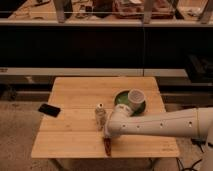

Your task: Drag the pepper across the table

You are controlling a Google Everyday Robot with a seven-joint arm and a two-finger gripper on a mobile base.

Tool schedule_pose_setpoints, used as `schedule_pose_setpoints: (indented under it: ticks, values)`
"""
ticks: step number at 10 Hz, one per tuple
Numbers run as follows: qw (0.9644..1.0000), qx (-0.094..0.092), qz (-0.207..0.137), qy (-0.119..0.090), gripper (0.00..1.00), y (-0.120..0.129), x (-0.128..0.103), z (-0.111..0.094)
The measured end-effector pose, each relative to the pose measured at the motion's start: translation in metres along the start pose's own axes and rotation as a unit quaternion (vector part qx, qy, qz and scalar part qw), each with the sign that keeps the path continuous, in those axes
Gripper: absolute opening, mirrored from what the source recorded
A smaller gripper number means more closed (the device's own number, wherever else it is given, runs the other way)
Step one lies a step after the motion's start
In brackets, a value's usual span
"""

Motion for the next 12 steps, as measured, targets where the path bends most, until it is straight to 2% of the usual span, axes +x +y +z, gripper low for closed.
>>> schedule_pose_setpoints:
  ticks: [2, 6, 12]
  values:
    - [0.9999, -0.008, 0.01, 0.002, 0.37, 0.016, 0.0, -0.005]
    - [0.9991, -0.011, 0.04, -0.003, 0.37, 0.045, 0.003, -0.004]
    - [0.9965, -0.031, 0.078, -0.002, 0.37, 0.088, 0.015, -0.011]
